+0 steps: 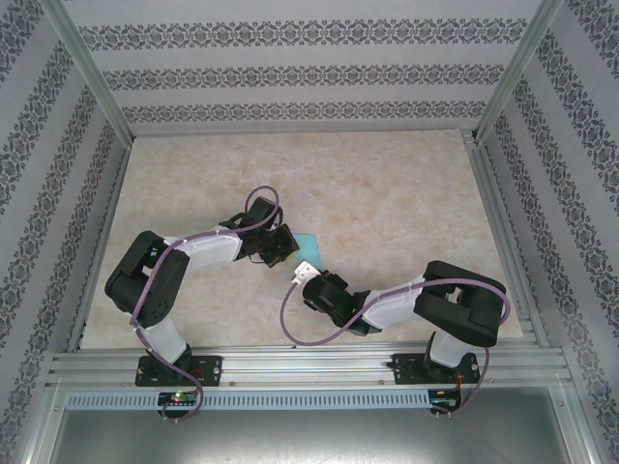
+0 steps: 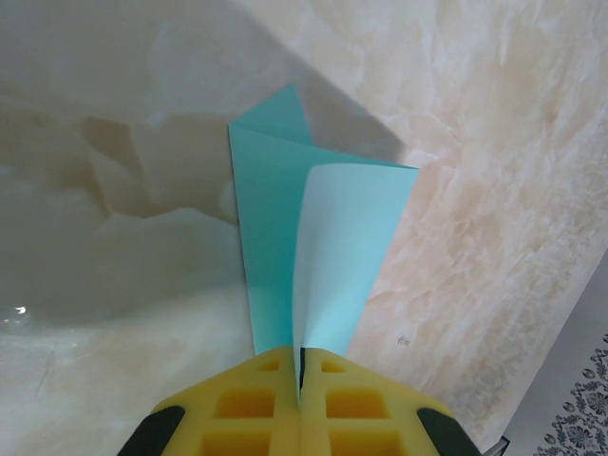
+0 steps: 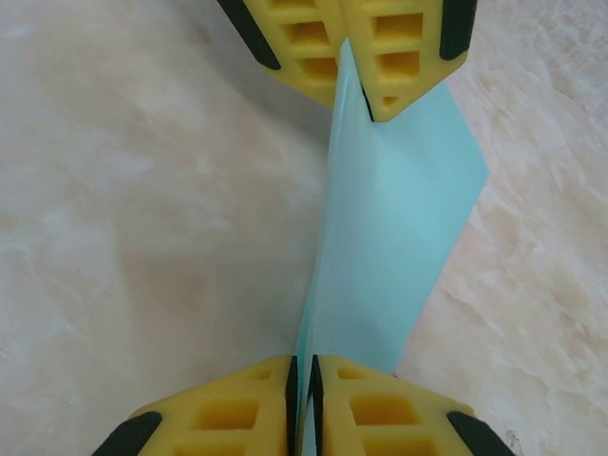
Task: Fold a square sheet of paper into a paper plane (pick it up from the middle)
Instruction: Fold the wing for the fifth time at the center of the table.
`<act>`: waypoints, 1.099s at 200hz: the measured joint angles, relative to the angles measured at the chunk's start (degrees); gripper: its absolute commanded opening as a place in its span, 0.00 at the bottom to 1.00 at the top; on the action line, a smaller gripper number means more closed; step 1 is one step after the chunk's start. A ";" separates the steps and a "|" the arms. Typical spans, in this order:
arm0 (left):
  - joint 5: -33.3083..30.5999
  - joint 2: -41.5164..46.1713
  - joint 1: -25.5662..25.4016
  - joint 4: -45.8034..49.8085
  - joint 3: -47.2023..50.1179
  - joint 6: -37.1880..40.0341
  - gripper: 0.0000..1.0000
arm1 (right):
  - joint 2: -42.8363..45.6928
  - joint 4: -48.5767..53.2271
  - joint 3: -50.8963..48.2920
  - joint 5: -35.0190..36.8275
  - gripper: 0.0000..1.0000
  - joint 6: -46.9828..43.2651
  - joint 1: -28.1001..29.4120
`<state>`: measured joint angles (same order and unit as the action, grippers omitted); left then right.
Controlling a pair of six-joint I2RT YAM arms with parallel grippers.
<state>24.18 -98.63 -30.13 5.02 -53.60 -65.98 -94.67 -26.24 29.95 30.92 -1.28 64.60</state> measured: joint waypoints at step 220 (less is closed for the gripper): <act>-7.96 8.07 0.35 5.33 2.62 0.15 0.50 | 2.08 -0.17 0.11 -14.97 0.00 10.21 -7.32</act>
<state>16.23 -90.56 -29.78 10.35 -50.98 -65.82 -92.60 -26.41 30.06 15.94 8.93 57.28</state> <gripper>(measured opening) 0.496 0.044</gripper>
